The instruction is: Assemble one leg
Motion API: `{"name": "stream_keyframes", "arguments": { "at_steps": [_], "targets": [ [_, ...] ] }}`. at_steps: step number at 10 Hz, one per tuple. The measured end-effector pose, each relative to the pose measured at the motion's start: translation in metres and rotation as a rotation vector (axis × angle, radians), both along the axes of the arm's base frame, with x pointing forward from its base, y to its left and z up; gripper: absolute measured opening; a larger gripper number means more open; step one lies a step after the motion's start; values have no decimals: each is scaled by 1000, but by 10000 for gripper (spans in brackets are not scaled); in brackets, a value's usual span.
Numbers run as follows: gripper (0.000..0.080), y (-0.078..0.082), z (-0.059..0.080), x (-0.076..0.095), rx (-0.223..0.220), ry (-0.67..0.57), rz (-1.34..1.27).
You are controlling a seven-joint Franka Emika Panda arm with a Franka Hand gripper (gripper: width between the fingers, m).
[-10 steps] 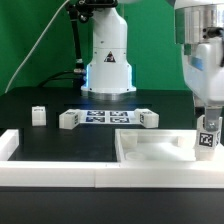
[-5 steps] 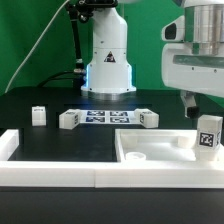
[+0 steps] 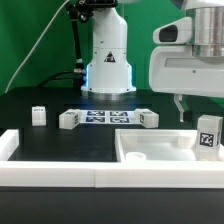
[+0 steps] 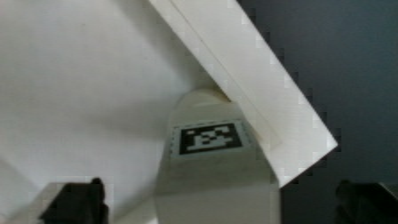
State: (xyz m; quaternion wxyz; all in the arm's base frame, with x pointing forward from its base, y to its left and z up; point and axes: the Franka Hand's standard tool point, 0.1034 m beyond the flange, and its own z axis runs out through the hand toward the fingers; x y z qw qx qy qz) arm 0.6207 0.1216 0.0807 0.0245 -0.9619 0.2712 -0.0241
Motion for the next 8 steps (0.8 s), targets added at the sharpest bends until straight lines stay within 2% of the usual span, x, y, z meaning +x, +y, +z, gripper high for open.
{"name": "stream_keyframes", "arguments": {
  "at_steps": [1,3,4,5,6,7,8],
  "targets": [
    [649,-3,0,1,-8,-3,94],
    [649,-5,0,1,-16,-3,109],
    [549,-5,0,1,-16,-3,108],
    [549,-5,0,1,-16,-3,108],
    [366,-5,0,1,-16,-3,108],
    [290,-5,0,1,-16,-3,107],
    [290,-5,0,1,-14,-2,78]
  ]
}}
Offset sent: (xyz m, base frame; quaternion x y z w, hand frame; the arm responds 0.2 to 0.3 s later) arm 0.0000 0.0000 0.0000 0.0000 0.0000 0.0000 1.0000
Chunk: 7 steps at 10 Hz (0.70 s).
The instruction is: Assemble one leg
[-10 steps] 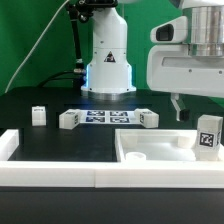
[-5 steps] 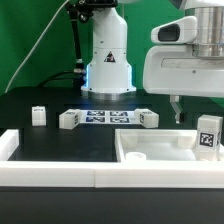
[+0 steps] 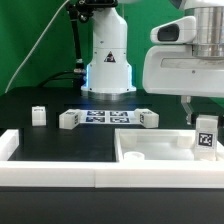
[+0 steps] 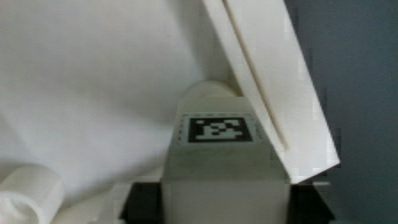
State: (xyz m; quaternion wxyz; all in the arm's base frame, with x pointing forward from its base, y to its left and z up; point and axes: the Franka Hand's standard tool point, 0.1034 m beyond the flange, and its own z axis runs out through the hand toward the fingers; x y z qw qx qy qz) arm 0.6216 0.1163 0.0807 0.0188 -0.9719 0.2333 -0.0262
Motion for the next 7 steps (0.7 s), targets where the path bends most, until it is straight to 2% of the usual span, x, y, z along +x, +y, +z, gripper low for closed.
{"name": "stream_keyframes", "arguments": {
  "at_steps": [2,7],
  "targets": [
    [290,0,0,0,4,1,-55],
    [291,1,-1,0,48,0,-679]
  ]
}}
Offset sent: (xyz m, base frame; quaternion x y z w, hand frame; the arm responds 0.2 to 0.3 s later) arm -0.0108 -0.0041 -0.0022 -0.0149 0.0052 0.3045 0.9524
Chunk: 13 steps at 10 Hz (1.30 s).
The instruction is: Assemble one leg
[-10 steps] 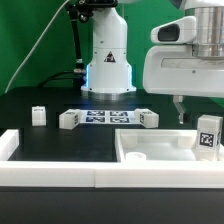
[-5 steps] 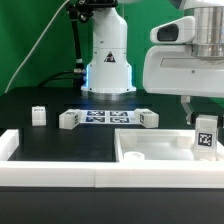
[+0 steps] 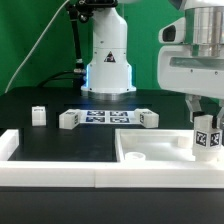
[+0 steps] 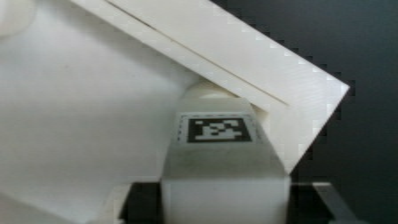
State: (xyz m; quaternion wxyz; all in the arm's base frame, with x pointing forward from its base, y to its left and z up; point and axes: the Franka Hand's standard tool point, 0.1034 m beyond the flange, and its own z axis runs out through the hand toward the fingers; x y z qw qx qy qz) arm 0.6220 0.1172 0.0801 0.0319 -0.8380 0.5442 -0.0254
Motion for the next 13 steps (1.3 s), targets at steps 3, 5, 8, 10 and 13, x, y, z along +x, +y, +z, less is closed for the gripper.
{"name": "stream_keyframes", "arguments": {
  "at_steps": [3,5,8,10,13],
  "targets": [
    [291,2,0,-1,35,-15,-362],
    [291,3,0,0,71,-11,-599],
    [292,2,0,0,95,-13,-799],
    [292,1,0,0,98,-14,-828],
    [294,-2,0,0,101,-10,-842]
  ]
}}
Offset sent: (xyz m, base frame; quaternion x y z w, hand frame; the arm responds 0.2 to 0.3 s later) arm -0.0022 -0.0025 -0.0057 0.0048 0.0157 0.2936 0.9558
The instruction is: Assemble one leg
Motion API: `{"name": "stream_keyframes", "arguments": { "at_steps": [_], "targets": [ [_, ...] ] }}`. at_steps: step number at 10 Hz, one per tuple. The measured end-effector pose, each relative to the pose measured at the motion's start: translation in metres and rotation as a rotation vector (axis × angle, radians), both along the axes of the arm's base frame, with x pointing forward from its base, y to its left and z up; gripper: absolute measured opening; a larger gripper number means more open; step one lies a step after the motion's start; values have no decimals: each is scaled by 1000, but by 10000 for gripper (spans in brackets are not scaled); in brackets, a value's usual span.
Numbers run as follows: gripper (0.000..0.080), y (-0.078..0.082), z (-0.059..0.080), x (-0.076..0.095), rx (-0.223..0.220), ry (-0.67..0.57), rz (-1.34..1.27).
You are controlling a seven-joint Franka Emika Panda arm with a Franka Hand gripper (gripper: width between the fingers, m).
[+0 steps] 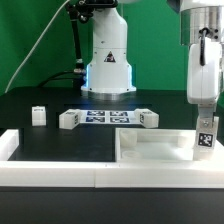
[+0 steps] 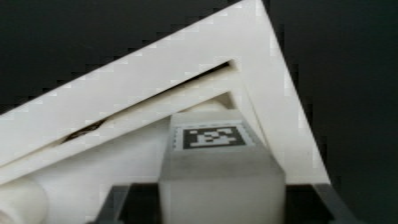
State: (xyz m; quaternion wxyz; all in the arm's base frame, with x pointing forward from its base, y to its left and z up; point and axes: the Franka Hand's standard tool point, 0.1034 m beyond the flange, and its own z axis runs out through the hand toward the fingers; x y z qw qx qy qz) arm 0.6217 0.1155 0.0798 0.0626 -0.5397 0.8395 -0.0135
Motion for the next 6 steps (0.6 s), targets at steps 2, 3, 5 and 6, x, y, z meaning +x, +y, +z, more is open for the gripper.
{"name": "stream_keyframes", "arguments": {
  "at_steps": [2,3,5,6],
  "targets": [
    [431,0,0,0,-5,-1,41],
    [559,0,0,0,-5,-1,42],
    [631,0,-1,0,-5,-1,42],
    [644,0,-1,0,-5,-1,43]
  ]
}}
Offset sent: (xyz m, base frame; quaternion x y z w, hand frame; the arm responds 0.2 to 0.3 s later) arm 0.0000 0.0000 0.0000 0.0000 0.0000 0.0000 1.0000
